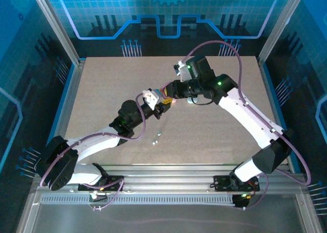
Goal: Insert wireless bluetooth earbuds into charging case
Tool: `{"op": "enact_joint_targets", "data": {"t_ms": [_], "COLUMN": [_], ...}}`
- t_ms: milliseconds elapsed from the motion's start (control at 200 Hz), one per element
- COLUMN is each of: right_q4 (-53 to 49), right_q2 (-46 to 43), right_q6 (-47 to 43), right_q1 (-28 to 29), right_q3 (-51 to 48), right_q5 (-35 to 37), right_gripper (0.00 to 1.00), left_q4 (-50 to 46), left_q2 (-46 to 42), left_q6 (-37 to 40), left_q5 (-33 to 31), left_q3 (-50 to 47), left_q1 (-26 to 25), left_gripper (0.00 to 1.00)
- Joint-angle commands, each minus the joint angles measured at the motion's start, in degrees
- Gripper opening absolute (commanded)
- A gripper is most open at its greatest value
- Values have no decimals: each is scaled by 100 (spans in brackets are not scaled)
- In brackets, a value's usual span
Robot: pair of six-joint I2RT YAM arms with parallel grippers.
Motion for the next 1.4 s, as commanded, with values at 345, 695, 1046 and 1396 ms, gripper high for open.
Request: {"op": "enact_joint_targets", "data": {"t_ms": [345, 695, 1046, 1396], "right_q4": [-353, -709, -626, -630], "right_q2": [137, 277, 309, 291], "right_q6": [-96, -246, -246, -281], "right_q1": [269, 446, 443, 441], "right_q3": [245, 411, 456, 523], "right_q5": [557, 1020, 811, 730], "right_gripper": [19, 20, 26, 28], "left_q4": [356, 413, 434, 456], "left_q2": [4, -49, -58, -55], "left_q6": [-38, -82, -118, -144], "left_q5": [-145, -129, -102, -78], "left_q3": [70, 58, 71, 70], "left_q1": [-71, -64, -63, -67], "left_gripper": [36, 36, 36, 36]}}
